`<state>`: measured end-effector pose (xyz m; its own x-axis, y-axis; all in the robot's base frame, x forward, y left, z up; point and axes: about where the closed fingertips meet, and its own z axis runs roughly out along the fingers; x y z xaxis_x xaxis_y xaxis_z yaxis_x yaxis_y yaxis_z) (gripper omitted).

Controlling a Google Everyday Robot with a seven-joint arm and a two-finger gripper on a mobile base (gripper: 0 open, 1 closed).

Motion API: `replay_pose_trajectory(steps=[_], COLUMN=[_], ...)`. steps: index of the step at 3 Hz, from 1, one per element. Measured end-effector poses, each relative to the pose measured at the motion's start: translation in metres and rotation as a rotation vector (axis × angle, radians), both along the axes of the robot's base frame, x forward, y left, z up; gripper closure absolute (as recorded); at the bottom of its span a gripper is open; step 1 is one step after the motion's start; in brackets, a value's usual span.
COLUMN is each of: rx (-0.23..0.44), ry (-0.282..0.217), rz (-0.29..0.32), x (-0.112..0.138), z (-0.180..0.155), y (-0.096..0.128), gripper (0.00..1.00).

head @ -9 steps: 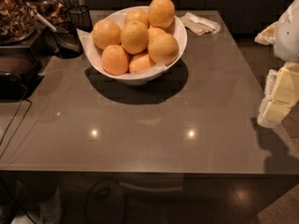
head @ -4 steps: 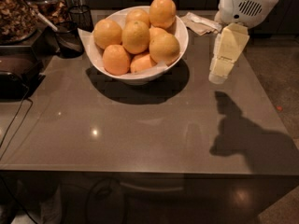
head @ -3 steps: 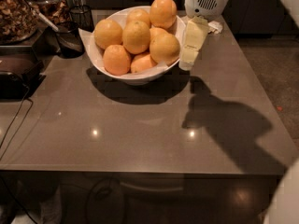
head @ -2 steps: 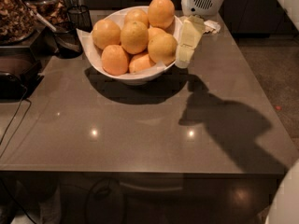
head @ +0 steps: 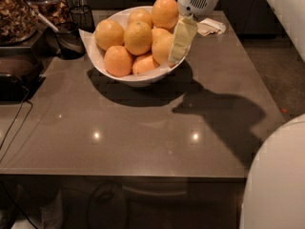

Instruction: Pick orange from white bowl

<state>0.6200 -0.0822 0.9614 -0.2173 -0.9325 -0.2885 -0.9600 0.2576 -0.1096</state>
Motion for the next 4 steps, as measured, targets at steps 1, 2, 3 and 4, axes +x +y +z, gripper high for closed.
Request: replay_pose_trajectory(steps=[1, 2, 3, 4], rx=[0.028, 0.046, 0.061, 0.07], ry=[0.02, 0.029, 0.042, 0.064], rz=[-0.007, -0.018, -0.024, -0.036], x=[0.007, 0.013, 0.019, 0.025], z=[-0.002, -0.002, -0.003, -0.011], y=[0.006, 0.01, 0.014, 0.019], gripper=[0.33, 0.32, 0.31, 0.26])
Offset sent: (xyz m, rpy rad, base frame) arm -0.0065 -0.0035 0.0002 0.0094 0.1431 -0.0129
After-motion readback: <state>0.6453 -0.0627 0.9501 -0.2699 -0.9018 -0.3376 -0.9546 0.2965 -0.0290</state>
